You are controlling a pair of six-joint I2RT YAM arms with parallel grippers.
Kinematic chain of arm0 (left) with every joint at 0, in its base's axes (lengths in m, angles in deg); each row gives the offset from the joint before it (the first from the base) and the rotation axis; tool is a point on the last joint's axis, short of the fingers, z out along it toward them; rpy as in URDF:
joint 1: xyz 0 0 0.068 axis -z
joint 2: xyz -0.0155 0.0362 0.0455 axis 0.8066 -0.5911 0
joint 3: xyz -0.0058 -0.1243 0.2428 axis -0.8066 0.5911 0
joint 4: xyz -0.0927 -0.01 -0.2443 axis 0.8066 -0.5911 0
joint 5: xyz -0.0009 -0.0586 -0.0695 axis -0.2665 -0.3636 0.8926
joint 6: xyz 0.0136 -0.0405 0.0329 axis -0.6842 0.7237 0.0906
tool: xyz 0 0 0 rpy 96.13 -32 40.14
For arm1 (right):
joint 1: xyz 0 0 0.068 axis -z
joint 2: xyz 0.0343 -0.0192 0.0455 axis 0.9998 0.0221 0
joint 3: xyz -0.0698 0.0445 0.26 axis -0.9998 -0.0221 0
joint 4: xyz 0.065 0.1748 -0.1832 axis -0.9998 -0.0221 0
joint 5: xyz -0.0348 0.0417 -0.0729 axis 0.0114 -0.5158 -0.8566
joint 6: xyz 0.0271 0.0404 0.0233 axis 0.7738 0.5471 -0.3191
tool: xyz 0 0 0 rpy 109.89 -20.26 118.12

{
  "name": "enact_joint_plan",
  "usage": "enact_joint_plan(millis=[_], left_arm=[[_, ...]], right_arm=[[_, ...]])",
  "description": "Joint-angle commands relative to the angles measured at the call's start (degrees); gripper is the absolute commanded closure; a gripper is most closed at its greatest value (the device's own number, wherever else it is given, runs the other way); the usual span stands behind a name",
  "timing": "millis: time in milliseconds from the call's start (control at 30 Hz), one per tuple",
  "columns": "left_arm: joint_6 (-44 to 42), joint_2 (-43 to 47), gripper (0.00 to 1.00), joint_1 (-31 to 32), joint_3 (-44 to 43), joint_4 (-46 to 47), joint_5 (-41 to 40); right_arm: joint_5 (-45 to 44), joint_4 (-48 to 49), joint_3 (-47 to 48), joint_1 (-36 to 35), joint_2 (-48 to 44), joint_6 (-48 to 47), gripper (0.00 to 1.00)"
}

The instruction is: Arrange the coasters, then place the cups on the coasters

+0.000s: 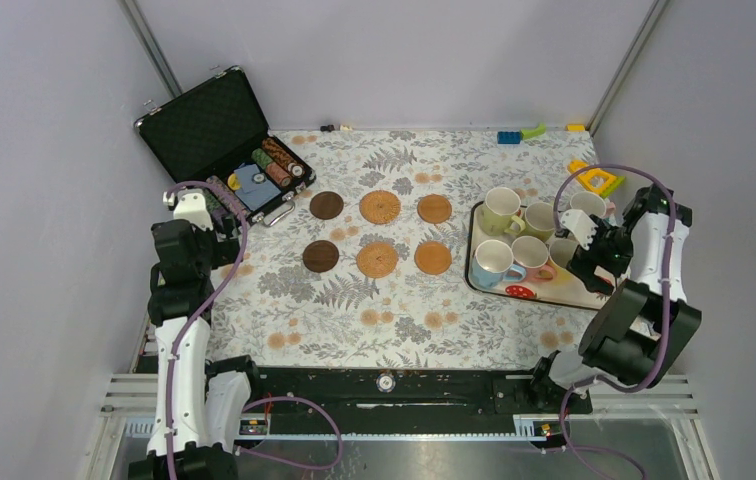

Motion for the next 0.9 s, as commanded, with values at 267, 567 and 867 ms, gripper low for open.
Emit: enact_joint_plan(millis=[267, 567, 867], left_arm=[[-0.34, -0.61, 0.01, -0.35, -0.93, 3.26, -2.47], [-0.36, -1.09, 0.01, -0.34, -0.98, 3.62, -3.37], [-0.44, -1.83, 0.01, -0.4, -0.93, 3.7, -3.52]], right_arm=[[2.37, -1.49, 9.19, 0.5, 10.19, -14.11, 0.02], [7.53, 0.44, 6.76, 0.46, 12.85, -17.86, 0.02], [8.25, 1.98, 6.87, 0.47, 17.28, -15.0, 0.06]])
